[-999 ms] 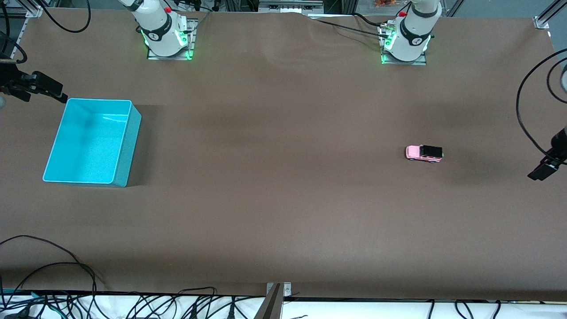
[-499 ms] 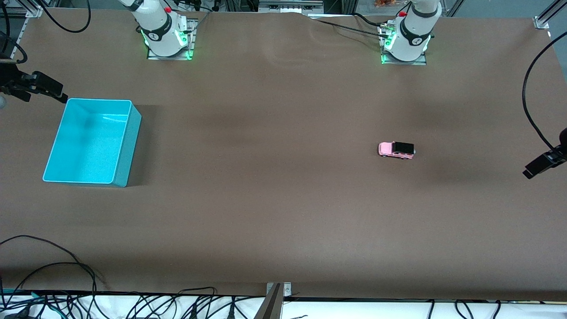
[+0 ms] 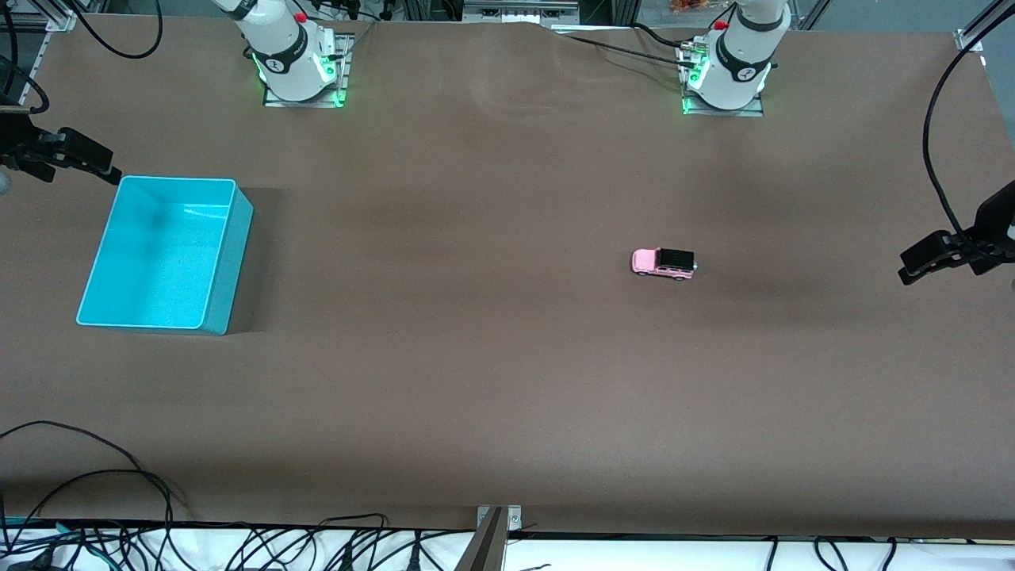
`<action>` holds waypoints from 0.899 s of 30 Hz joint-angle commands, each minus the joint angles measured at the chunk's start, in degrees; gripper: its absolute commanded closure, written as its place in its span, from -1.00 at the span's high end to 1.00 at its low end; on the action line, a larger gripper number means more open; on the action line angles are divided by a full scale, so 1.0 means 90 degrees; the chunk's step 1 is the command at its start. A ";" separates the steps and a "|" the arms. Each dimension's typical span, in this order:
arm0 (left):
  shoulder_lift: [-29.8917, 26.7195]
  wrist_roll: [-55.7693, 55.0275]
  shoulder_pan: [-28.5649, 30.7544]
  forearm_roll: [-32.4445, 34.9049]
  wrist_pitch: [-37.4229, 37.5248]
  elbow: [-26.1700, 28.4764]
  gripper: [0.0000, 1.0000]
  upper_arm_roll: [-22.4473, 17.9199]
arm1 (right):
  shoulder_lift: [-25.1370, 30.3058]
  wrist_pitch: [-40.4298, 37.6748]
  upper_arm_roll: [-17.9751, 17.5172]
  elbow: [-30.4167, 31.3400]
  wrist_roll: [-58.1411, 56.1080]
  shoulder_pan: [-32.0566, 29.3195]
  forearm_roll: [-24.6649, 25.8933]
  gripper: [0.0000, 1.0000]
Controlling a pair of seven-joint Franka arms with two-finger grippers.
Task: Wind and store pink jeep toy
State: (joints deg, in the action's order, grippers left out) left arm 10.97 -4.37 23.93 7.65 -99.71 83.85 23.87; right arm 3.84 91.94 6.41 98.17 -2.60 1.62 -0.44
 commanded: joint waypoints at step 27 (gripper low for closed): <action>-0.0155 0.1061 0.0164 -0.0674 0.0180 -0.0068 1.00 0.0004 | -0.0017 -0.0098 -0.0009 -0.0097 -0.0053 -0.0004 -0.0039 1.00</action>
State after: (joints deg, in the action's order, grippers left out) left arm 10.38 3.57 25.07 3.26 -98.99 83.14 23.92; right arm 3.84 91.94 6.40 98.17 -2.60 1.62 -0.44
